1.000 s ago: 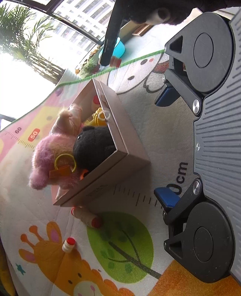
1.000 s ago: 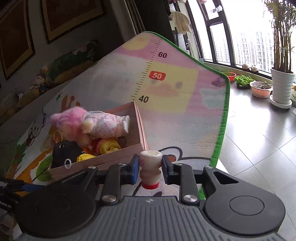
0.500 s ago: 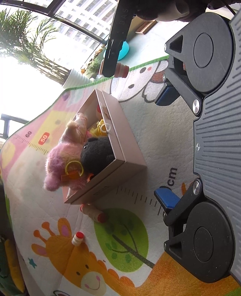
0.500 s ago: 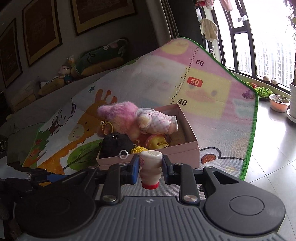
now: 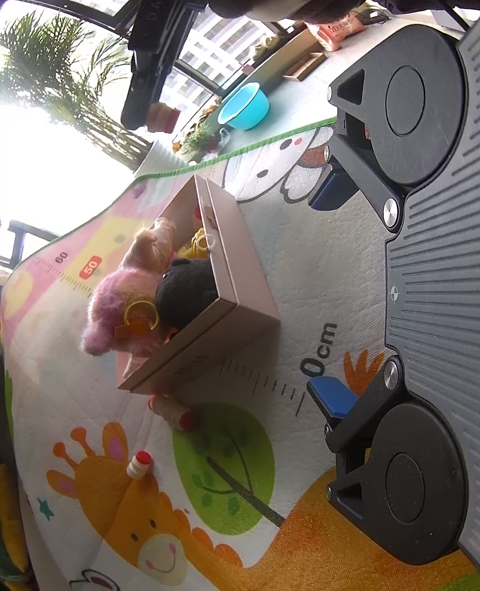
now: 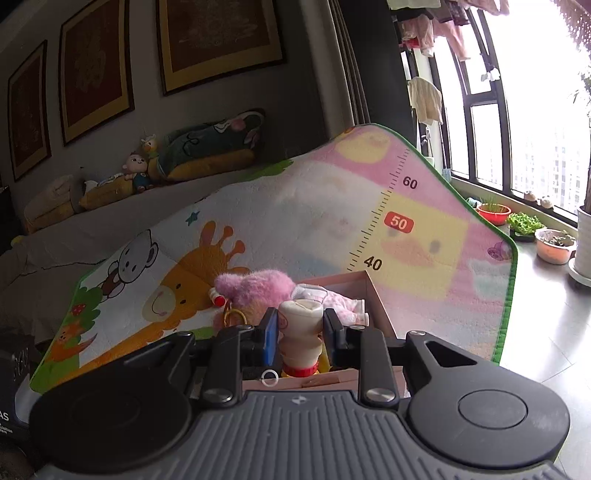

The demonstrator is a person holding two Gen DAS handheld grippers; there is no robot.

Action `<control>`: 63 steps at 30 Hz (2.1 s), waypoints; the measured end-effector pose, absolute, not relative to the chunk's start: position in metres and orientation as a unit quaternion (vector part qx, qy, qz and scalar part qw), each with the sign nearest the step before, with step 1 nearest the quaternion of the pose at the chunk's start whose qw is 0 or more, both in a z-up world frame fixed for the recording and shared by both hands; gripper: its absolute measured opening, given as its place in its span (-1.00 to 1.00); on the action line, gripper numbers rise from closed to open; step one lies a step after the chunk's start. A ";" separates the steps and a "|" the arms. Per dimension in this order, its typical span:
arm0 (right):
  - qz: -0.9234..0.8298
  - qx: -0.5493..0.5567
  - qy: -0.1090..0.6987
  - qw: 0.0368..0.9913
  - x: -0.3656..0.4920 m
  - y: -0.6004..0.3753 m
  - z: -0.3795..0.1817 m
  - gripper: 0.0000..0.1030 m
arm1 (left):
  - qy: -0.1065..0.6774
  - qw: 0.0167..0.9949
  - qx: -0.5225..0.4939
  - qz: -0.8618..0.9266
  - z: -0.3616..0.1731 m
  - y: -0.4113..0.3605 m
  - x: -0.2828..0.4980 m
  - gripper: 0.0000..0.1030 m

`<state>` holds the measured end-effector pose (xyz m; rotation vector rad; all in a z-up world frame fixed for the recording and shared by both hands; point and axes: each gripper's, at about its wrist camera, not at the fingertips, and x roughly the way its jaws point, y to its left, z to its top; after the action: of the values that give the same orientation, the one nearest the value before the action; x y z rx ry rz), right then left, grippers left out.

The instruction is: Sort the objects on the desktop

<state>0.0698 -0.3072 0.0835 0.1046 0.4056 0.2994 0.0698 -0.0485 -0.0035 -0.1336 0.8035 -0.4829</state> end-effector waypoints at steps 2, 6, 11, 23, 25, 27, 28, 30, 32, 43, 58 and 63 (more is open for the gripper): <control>0.144 0.045 0.198 0.968 0.071 -0.302 0.088 -0.52 | 0.388 0.889 -0.067 -0.234 -0.004 -0.046 0.071 0.93; 0.122 0.044 0.228 0.965 0.086 -0.292 0.084 -0.52 | 0.391 0.888 -0.054 -0.237 -0.004 -0.043 0.076 0.93; 0.103 0.037 0.243 0.964 0.106 -0.282 0.071 -0.52 | 0.390 0.887 -0.012 -0.247 -0.004 -0.042 0.086 0.93; 0.072 0.020 0.265 0.961 0.164 -0.272 0.044 -0.30 | 0.407 0.878 -0.023 -0.250 -0.017 -0.021 0.120 0.93; 0.074 0.013 0.265 0.961 0.164 -0.267 0.041 -0.30 | 0.396 0.883 -0.025 -0.251 -0.012 -0.011 0.127 0.93; 0.086 -0.001 0.263 0.961 0.162 -0.255 0.039 -0.30 | 0.379 0.893 -0.024 -0.243 -0.006 0.002 0.136 0.93; 0.092 -0.009 0.261 0.961 0.160 -0.248 0.038 -0.30 | 0.367 0.900 -0.025 -0.233 -0.002 0.011 0.141 0.93; 0.105 -0.025 0.256 0.961 0.158 -0.233 0.036 -0.30 | 0.351 0.913 -0.032 -0.204 0.002 0.029 0.156 0.92; 0.119 -0.040 0.247 0.961 0.156 -0.215 0.034 -0.30 | 0.342 0.923 -0.044 -0.172 0.004 0.048 0.173 0.92; 0.205 -0.042 0.272 0.939 0.171 -0.095 -0.001 -0.30 | 0.337 0.930 -0.118 -0.089 -0.001 0.109 0.257 0.43; 0.040 -0.081 0.313 0.946 0.236 -0.055 -0.047 -0.31 | 0.312 0.941 -0.057 -0.121 -0.003 0.121 0.278 0.68; 0.065 -0.094 0.311 0.943 0.235 -0.053 -0.054 -0.51 | 0.297 0.944 -0.002 -0.142 -0.007 0.109 0.298 0.81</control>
<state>0.2349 -0.0529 -0.0536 -0.1923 0.6350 0.1318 0.2976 0.1088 -0.0068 -0.0047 0.6061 -0.2889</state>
